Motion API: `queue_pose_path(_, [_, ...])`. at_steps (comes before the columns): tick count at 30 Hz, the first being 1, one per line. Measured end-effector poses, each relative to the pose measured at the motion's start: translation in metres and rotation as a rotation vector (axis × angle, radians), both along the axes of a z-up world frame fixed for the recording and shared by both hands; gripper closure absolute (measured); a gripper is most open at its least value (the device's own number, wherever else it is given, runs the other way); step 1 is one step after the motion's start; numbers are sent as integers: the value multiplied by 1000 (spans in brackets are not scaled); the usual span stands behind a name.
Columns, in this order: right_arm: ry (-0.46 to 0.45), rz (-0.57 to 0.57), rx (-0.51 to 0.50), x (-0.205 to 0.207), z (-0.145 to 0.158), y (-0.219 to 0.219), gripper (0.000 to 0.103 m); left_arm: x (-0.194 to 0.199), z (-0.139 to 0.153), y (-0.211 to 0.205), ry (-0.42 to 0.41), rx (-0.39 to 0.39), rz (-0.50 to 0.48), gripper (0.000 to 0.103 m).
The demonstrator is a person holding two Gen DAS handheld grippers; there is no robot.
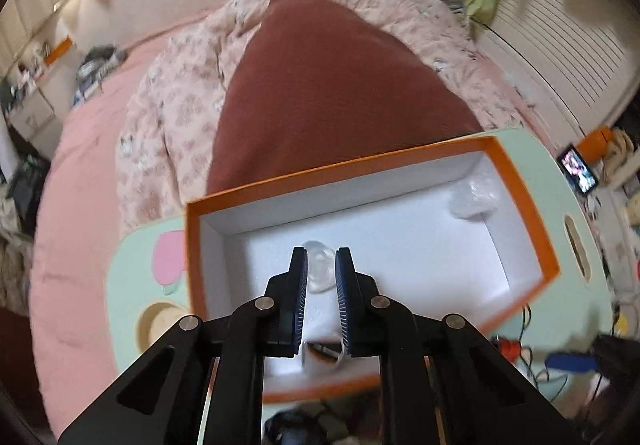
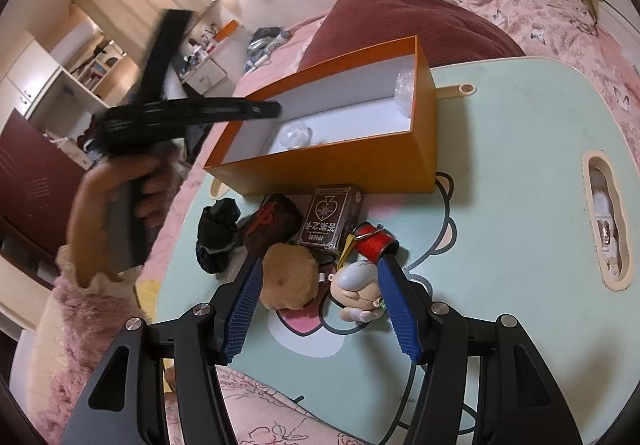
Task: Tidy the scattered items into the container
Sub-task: 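Reach into the box and grasp the clear heart-shaped piece with the left gripper, then lift the clear heart piece out of the box, set it on the table, open left gripper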
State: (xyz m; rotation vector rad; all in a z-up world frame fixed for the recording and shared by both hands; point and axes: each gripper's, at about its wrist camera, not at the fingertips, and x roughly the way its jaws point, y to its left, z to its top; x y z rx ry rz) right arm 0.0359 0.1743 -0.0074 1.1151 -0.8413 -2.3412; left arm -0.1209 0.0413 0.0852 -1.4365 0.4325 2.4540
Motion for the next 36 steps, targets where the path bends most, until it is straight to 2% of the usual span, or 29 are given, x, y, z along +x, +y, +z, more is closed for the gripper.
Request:
queue_pose_path(2, [-1,5,-2,-1,0,-2,44,2,0,2,8,-28,-1,87])
queue_pose_path(3, [-1,5,-1,-1,0,-3,44,0,-2,4,3,-38,0,78])
queue_pose_path(5, [-2,3,2,-1,1,-4,44,-11,-15,6,-40,-74,3,68])
queue_pose_path(10, [-5,-2,-3,-2,0,-1,44,-30,-61,12,-216,-105,47,66])
queue_pose_path(13, [-2,-6,-7,-1,1,1,44,-38,-65,12,-205,-74,62,64])
queue_pose_path(14, [-2,-6,-8,-2,1,2,44,-39,-67,12,-204,-67,53,65])
queue_pose_path(15, [-1,-5,-8,-1,1,1,44,-39,-68,12,-205,-52,48,72])
queue_pose_path(16, [-1,-5,-7,-1,1,1,44,-40,-69,10,-214,-22,46,75])
queue_pose_path(19, [-5,-6,-9,-1,0,2,44,-42,-67,5,-190,-19,49,82])
queue_pose_path(21, [-8,-7,-9,-1,0,2,44,-43,-65,-1,-194,8,48,103])
queue_pose_path(23, [-9,-5,-9,-1,1,3,44,-43,-57,-5,-169,24,44,103])
queue_pose_path(25, [-9,-6,-9,-1,1,3,44,-48,-55,-8,-176,4,61,103])
queue_pose_path(26, [-9,-5,-9,-1,1,3,44,-51,-55,-10,-184,-3,75,100])
queue_pose_path(27, [-8,-3,-9,-1,1,3,44,-54,-55,-13,-188,-3,85,87])
queue_pose_path(30, [-7,0,-6,0,0,2,44,-58,-52,-15,-189,40,106,63])
queue_pose_path(33, [-12,5,-9,-1,-2,2,44,-58,-52,-14,-189,98,153,49])
queue_pose_path(36, [-14,7,-10,-1,-3,1,44,-60,-58,-5,-169,63,173,45])
